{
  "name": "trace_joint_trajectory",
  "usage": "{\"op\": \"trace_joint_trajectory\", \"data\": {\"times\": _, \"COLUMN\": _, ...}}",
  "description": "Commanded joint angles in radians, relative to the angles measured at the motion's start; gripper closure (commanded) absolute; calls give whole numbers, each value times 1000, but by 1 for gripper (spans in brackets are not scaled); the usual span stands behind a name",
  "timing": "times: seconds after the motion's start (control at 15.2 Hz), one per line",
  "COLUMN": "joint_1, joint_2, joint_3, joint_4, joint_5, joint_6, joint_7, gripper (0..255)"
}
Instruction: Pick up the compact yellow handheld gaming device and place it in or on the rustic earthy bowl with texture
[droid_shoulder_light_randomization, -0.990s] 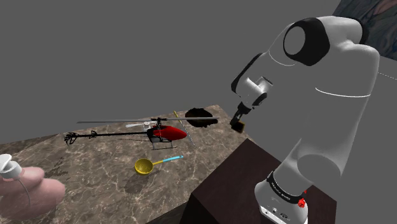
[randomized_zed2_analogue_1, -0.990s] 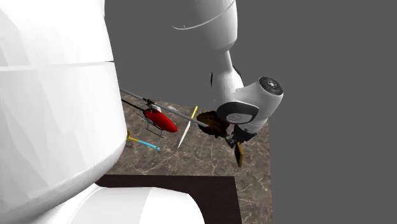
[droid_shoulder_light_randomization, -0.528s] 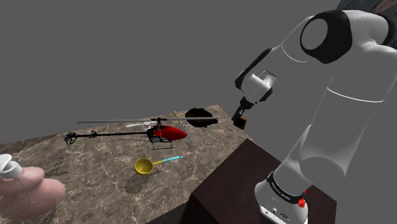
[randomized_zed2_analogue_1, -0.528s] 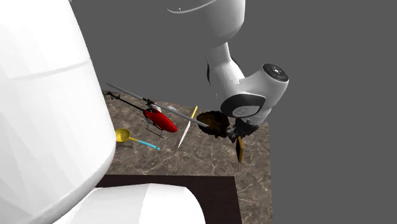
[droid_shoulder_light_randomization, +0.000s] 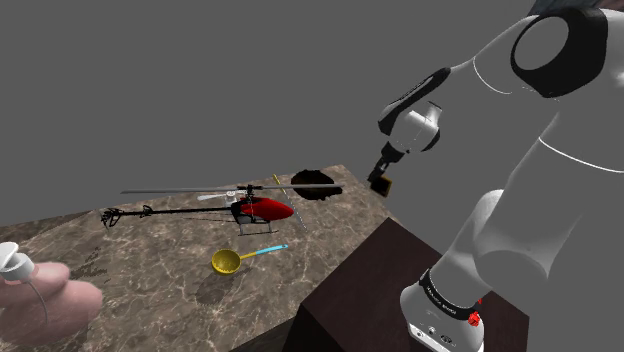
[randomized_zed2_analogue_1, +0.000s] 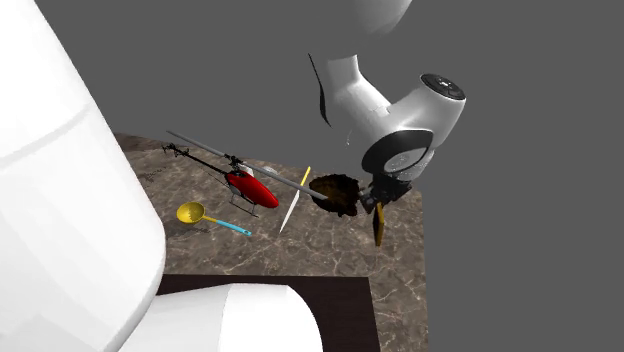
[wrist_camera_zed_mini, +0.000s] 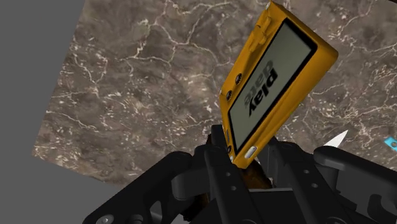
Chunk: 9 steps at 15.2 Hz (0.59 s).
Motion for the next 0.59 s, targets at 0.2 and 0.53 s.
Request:
{"op": "trace_joint_trajectory", "data": {"times": 0.2, "joint_1": 28, "joint_2": -3, "joint_3": 12, "joint_4": 41, "joint_5": -45, "joint_6": -27, "joint_7": 88, "gripper": 255}}
{"op": "trace_joint_trajectory", "data": {"times": 0.53, "joint_1": 68, "joint_2": 106, "joint_3": 79, "joint_4": 169, "joint_5": 35, "joint_6": -71, "joint_7": 150, "gripper": 255}}
